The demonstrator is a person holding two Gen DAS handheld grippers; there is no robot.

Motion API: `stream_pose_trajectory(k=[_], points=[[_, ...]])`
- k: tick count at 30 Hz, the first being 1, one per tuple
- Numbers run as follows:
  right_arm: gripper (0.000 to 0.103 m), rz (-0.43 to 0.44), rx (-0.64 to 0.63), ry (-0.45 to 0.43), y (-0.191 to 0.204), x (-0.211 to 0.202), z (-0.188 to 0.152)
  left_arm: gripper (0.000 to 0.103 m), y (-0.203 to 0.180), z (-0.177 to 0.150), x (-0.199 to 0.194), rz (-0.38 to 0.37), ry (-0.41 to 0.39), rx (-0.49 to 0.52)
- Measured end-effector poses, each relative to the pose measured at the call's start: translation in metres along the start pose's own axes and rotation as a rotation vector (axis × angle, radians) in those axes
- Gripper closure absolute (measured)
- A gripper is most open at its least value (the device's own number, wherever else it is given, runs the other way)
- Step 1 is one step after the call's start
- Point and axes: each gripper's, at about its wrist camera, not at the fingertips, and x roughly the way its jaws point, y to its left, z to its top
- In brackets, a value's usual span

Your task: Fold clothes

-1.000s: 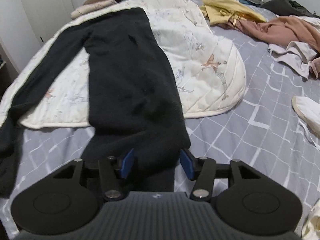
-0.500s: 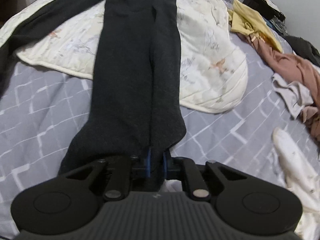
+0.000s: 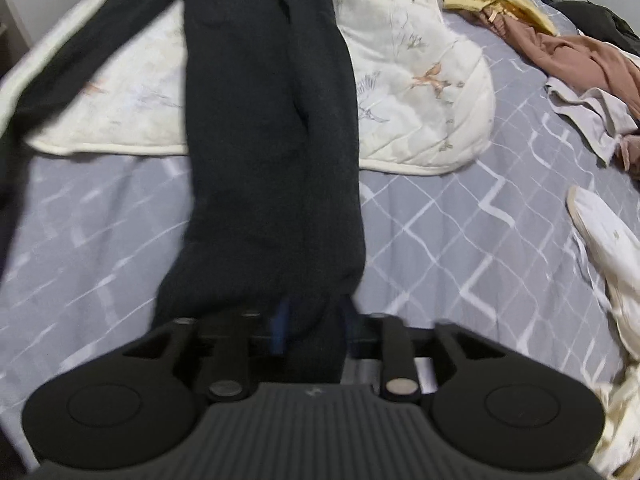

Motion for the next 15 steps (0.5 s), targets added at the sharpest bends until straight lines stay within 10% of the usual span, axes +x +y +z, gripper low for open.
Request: stream_pose_trajectory(k=[13,15], points=[[0.045,0.137,0.054,0.246,-0.007,0.043,-0.022,0.065,0.004,-0.016,-0.006,0.058,-0.005,-0.058],[0.066,0.131,0.030,0.264,-0.002,0.048,-0.025,0.065,0.008,-0.016,-0.008,0.060,-0.007,-0.077]])
